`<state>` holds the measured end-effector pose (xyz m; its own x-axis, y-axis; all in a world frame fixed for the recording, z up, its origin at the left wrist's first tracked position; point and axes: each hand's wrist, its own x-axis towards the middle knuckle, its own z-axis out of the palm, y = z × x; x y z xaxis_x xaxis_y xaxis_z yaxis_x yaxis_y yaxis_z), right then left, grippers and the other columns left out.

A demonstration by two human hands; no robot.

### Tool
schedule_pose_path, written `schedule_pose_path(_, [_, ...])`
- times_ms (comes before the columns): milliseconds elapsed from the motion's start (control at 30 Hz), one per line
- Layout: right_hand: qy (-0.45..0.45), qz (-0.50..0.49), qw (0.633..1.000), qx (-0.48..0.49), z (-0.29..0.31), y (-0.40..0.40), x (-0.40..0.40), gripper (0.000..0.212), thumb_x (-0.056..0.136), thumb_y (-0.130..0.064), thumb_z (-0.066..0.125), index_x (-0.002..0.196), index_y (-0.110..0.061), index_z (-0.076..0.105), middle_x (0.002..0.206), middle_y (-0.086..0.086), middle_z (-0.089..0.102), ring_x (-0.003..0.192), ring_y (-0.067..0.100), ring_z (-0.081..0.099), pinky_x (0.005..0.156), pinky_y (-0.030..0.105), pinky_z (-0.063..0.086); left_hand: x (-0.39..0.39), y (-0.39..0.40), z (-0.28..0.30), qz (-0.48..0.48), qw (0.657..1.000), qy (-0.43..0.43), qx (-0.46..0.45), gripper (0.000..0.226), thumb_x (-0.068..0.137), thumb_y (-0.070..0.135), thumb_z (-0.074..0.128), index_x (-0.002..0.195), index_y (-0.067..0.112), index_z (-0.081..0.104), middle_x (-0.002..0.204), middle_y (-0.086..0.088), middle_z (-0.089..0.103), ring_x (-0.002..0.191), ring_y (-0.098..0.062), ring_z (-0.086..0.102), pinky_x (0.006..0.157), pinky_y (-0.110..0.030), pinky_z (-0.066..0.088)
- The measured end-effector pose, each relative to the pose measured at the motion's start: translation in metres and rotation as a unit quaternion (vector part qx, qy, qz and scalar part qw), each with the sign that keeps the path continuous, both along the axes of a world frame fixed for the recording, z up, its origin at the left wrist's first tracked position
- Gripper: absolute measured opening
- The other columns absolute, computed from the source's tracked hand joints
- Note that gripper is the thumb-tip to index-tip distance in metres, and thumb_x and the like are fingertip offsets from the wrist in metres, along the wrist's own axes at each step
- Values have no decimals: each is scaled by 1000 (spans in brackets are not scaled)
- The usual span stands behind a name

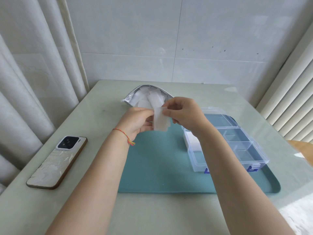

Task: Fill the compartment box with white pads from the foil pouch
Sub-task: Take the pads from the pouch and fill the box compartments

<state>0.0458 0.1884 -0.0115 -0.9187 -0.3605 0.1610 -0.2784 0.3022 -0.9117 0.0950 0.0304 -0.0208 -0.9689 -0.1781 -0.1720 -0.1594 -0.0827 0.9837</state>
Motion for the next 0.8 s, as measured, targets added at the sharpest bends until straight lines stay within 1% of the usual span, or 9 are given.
schedule_pose_path(167, [32,-37,998,26,-5,-1,-6,7,86,-9,72,92,-8,69,77,3,65,42,1,46,47,15,41,0,-1,1,-37,999,8,28,21,97,15,57,105,2,71,92,-14,74,74,-22,72,66,-27,60])
schedule_pose_path(267, [70,-52,994,63,-9,-3,-8,16,83,-21,75,96,-17,66,76,-3,60,56,5,49,56,20,42,2,0,-2,-24,999,20,-10,14,92,6,63,103,2,70,89,-13,74,67,-18,71,61,-25,58])
schedule_pose_path(333, [109,-28,990,84,-8,-3,-5,35,78,-34,81,106,-24,63,91,-4,57,73,7,51,67,19,43,1,-1,-2,11,999,14,-51,8,87,6,68,93,10,72,81,-9,72,57,-15,67,57,-25,56])
schedule_pose_path(400, [118,42,984,125,-6,-2,0,67,66,-41,88,124,-28,55,115,-6,50,98,7,51,85,19,43,-1,-2,-2,41,996,12,-83,10,85,7,70,82,16,70,72,-3,70,52,-13,64,59,-27,53])
schedule_pose_path(467, [136,85,962,221,-6,-4,4,93,61,-43,90,140,-30,42,132,-9,42,122,13,39,100,29,38,-2,-2,-2,47,995,17,-92,11,86,8,68,81,18,69,72,-1,69,52,-13,63,60,-28,52])
schedule_pose_path(500, [154,86,947,268,-6,-6,6,99,61,-44,89,143,-30,37,136,-9,39,127,15,34,103,34,36,-2,-2,-3,45,994,19,-93,11,86,8,67,82,18,69,72,0,69,52,-12,63,58,-26,52])
schedule_pose_path(567, [187,70,924,327,-8,-10,8,94,64,-44,87,142,-29,36,136,-9,40,127,17,34,102,39,35,-2,-1,-3,39,995,19,-94,8,86,9,67,85,16,69,74,-2,69,54,-13,63,56,-25,51])
schedule_pose_path(667, [206,47,911,355,-8,-12,8,77,67,-46,83,129,-24,44,124,-7,47,117,18,41,94,36,35,-3,1,-3,35,996,12,-77,2,87,12,67,88,13,68,76,-5,68,59,-17,63,55,-25,52])
schedule_pose_path(800, [169,68,946,268,-7,-10,8,73,64,-52,81,123,-26,47,116,-6,52,110,19,49,98,42,42,0,7,0,-43,998,6,40,11,92,14,57,98,13,67,82,-5,67,71,-18,66,55,-25,51])
